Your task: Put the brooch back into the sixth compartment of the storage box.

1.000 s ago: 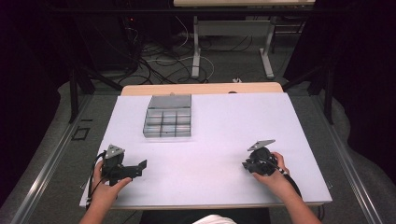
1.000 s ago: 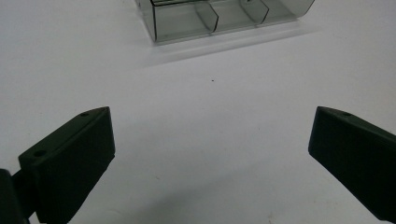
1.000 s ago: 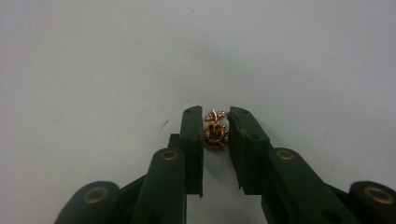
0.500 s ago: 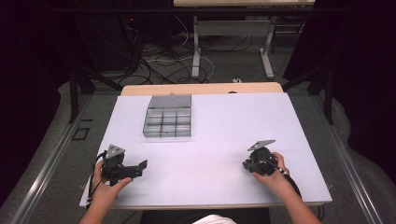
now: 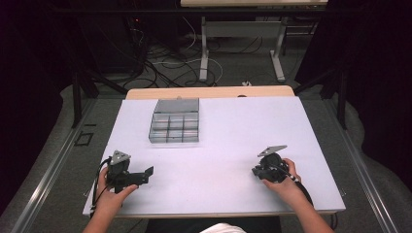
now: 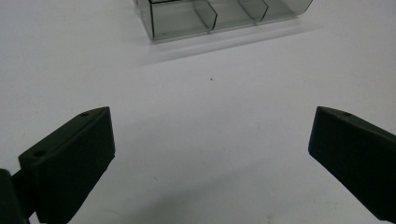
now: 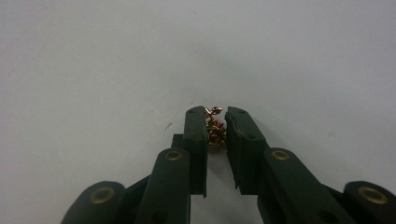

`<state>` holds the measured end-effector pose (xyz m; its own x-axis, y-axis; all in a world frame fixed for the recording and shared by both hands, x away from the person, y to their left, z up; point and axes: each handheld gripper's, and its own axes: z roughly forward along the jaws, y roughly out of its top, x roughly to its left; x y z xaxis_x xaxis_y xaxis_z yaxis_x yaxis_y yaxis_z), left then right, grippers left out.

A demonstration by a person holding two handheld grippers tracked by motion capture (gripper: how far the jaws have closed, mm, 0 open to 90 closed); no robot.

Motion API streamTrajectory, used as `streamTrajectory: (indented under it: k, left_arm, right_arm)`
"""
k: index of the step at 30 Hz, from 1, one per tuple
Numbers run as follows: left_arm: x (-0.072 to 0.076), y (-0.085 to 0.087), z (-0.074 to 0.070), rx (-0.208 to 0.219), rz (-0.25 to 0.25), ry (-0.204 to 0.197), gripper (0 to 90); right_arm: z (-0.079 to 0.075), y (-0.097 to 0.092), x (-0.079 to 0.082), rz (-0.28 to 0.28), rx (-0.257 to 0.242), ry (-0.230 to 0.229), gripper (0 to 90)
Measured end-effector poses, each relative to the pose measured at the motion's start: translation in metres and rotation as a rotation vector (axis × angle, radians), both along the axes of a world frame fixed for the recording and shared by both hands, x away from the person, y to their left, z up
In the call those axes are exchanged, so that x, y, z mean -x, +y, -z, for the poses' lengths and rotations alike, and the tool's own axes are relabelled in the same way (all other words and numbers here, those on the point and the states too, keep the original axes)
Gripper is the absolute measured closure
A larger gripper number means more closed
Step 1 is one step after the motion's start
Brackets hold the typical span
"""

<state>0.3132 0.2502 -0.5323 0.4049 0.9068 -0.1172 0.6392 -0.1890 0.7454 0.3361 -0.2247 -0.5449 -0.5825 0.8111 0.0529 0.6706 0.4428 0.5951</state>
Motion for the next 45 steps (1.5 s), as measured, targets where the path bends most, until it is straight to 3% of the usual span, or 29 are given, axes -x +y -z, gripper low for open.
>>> streamTrajectory:
  k: [19,38,45]
  left_arm:
    - [0.0,0.0,0.001,0.007,-0.005,-0.006,0.4]
    - [0.0,0.001,0.0,0.005,-0.001,0.002,0.4]
    - [0.0,0.0,0.001,0.006,-0.005,-0.005,0.4]
  right_arm:
    - [-0.003,-0.004,0.001,0.049,-0.06,0.008,79.0]
    - [-0.009,-0.007,0.0,0.087,-0.136,-0.027,79.0]
    - [-0.011,-0.005,-0.002,0.086,-0.144,-0.045,79.1]
